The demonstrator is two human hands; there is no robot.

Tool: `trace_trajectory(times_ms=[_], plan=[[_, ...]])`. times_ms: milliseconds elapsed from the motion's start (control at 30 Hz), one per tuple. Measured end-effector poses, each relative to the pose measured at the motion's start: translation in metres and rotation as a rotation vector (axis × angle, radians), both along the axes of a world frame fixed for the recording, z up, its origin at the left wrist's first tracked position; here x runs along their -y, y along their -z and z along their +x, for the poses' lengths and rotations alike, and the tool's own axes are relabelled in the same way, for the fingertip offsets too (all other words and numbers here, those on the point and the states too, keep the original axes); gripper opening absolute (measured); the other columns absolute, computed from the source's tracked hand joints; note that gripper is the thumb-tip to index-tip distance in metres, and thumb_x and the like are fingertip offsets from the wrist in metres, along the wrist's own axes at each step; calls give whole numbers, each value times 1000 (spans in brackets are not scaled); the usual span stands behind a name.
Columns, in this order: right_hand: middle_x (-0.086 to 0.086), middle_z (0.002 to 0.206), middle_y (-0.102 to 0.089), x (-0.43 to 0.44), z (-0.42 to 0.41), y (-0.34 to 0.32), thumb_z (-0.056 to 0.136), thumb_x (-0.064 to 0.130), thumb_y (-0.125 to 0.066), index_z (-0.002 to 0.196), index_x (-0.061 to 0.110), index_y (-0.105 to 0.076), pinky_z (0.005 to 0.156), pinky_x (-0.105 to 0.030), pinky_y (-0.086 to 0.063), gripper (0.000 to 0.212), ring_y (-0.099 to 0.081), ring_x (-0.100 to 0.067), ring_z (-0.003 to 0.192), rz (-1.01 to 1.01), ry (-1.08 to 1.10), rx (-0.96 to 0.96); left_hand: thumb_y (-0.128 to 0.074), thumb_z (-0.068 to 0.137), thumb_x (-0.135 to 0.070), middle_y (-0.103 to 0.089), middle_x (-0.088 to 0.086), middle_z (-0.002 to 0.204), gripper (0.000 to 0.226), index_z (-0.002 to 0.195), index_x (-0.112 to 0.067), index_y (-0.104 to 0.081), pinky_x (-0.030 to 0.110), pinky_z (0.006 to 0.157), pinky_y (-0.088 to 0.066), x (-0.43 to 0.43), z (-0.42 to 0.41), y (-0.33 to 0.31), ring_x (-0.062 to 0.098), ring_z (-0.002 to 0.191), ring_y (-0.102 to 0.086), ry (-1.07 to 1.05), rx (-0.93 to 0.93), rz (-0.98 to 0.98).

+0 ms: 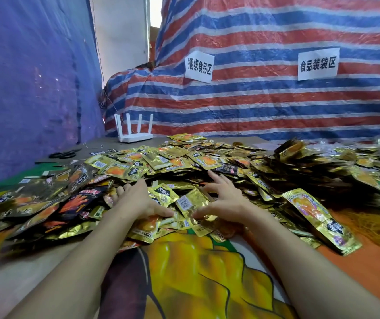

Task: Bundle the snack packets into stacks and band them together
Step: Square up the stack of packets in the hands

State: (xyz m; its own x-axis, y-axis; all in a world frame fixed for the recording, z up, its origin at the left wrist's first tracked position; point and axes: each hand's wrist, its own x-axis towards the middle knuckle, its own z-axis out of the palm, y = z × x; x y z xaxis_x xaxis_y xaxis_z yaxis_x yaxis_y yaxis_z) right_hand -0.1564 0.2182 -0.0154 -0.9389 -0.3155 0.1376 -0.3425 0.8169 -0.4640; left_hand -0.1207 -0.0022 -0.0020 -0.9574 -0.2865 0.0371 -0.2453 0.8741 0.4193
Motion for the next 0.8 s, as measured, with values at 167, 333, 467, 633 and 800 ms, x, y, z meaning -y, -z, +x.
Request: trace_trajectory(times_ms=[167,333,467,633,800], plan=[[5,123,-64,12,0,1,67,60,-86,127,25,-67,109,-47,-39,72,-55,-23,126,-69,26,7,-95,63,-38,-54,17,138,106,141,-7,-30,50,103,-44,-1,-1,-2,38,129,-49,-72,-130,136],[3,108,-71,14,0,-2,71,25,-91,117,22,-66,76,-30,-53,52,-67,-14,93,-279,67,-147,-95,65,-22,-59,15,113,91,132,-2,-37,35,68,-44,2,-2,-6,33,98,-60,-145,-284,350],[3,107,-68,8,-3,-1,77,21,-85,108,27,-55,75,-32,-59,44,-67,-11,89,-320,51,-121,-94,68,-20,-57,9,88,73,119,-2,-46,33,53,-39,2,-1,-11,20,71,-53,-180,-444,465],[0,112,-63,11,-8,6,86,30,-78,117,22,-42,76,-32,-55,48,-63,-17,97,-246,80,-17,-94,65,-24,-69,18,103,72,120,3,-55,49,80,-56,0,3,-19,35,93,-68,-177,-561,524],[5,106,-61,14,-6,3,85,20,-78,113,22,-41,62,-15,-41,45,-58,-8,86,-316,90,-121,-93,66,-20,-73,7,87,37,89,-10,-66,48,78,-59,0,6,-23,29,81,-71,-93,-656,564]])
